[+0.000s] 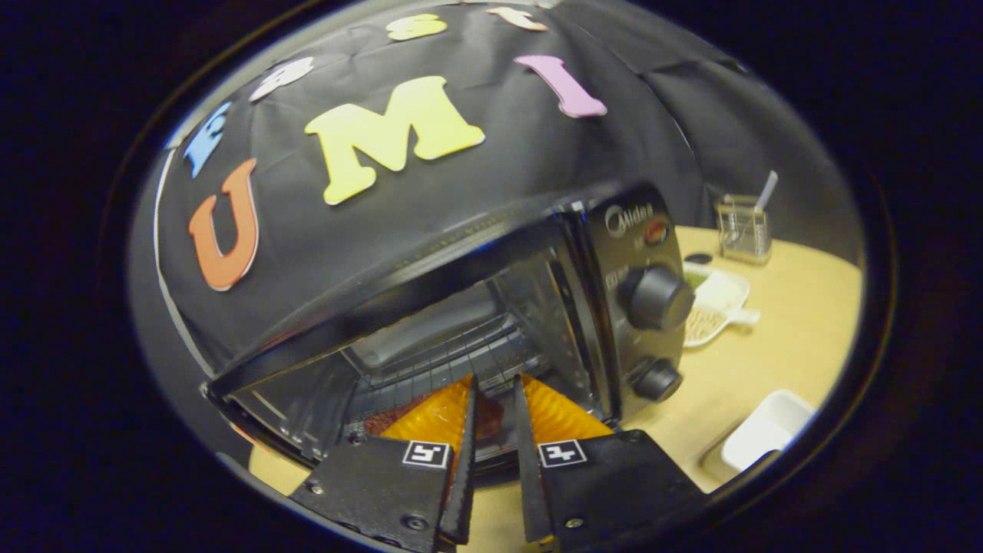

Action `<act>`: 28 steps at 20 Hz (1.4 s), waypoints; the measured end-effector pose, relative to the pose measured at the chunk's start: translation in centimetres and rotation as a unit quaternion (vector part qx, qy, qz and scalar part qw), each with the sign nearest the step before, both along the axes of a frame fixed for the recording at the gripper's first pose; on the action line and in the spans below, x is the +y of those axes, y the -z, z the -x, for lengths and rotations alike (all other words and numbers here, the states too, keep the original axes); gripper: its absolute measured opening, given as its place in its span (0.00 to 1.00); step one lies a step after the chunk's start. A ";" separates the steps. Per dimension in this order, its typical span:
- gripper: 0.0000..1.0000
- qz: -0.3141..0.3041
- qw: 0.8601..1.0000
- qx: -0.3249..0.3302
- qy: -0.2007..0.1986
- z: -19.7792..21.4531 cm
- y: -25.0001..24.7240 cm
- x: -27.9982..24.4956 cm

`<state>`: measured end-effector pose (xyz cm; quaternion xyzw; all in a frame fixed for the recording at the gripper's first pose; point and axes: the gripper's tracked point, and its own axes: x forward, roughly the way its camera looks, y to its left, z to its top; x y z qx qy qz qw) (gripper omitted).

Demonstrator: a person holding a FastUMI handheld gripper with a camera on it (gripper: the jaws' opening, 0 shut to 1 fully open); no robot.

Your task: Open the toaster oven, put the food inside, and close the toaster oven door.

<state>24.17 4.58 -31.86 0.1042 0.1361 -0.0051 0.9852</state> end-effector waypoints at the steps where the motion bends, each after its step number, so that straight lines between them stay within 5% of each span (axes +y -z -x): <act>1: 0.35 0.027 0.999 -0.018 -0.004 0.9 -1.0 0.0; 5: 0.64 0.071 0.996 -0.045 -0.029 5.3 -3.1 0.8; 12: 0.99 0.080 0.994 -0.036 -0.062 12.7 -4.5 1.5; 28: 0.99 0.123 0.970 0.166 -0.131 21.9 10.3 2.0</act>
